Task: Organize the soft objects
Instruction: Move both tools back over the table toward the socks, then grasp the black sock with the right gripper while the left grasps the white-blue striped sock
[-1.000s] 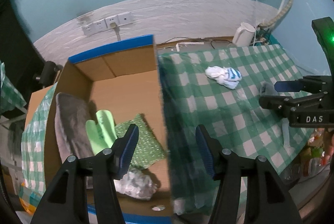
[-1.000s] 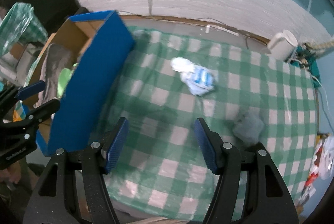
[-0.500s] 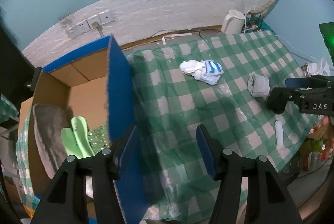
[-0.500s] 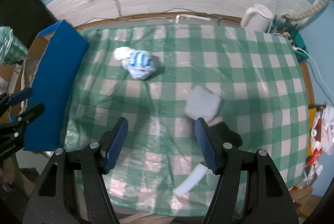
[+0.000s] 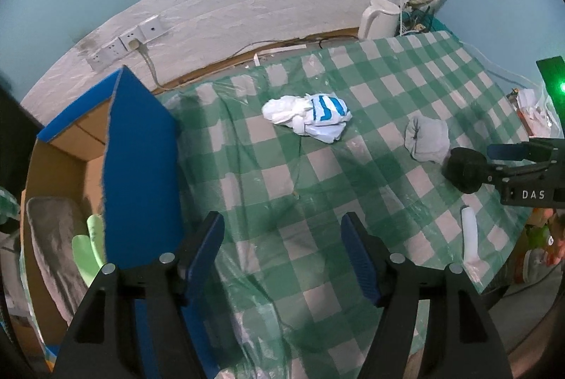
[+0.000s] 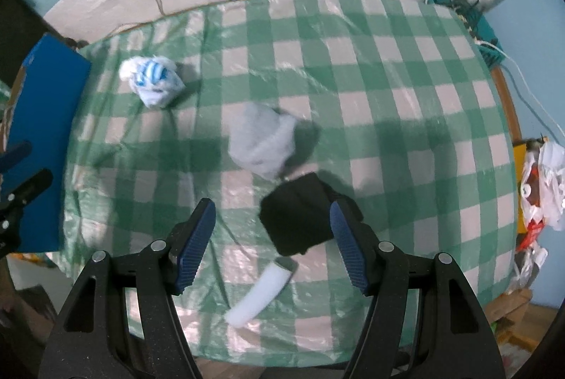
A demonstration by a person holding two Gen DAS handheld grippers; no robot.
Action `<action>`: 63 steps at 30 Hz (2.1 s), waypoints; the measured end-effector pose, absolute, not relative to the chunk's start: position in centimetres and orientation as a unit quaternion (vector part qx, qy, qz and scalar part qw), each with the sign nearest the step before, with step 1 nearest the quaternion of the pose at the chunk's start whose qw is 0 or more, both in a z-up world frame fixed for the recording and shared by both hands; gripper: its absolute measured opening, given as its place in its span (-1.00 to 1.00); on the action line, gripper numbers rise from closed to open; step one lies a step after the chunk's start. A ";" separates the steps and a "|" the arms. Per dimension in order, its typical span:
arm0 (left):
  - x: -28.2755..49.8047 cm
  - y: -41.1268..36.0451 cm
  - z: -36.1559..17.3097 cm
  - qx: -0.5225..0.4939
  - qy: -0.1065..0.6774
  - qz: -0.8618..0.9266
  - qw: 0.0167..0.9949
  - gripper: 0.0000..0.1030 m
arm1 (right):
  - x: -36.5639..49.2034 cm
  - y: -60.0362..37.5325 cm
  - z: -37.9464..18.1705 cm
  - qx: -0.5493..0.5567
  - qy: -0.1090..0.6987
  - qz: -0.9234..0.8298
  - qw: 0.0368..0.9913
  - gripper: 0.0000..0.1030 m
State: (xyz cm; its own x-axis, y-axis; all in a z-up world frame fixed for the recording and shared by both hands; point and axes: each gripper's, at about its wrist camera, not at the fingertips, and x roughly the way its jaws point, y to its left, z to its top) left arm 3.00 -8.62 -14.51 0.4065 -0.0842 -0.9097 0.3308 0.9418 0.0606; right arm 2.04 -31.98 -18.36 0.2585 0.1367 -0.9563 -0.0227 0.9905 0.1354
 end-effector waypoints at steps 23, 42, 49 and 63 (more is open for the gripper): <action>4.9 -10.8 -16.9 0.103 0.557 -0.135 0.813 0.36 | 3.1 -33.3 -23.2 0.002 0.621 0.005 0.784 0.32; 7.9 -10.2 -18.3 0.063 0.582 -0.125 0.801 0.55 | 5.7 -34.4 -20.7 0.051 0.594 0.017 0.803 -0.35; 10.4 -10.2 -17.8 0.016 0.582 -0.117 0.805 0.65 | 7.0 -32.4 -18.1 0.057 0.573 0.049 0.816 -0.35; 15.6 -10.5 -18.6 -0.053 0.599 -0.064 0.797 0.65 | 8.9 -31.3 -17.9 0.064 0.569 0.068 0.817 -0.35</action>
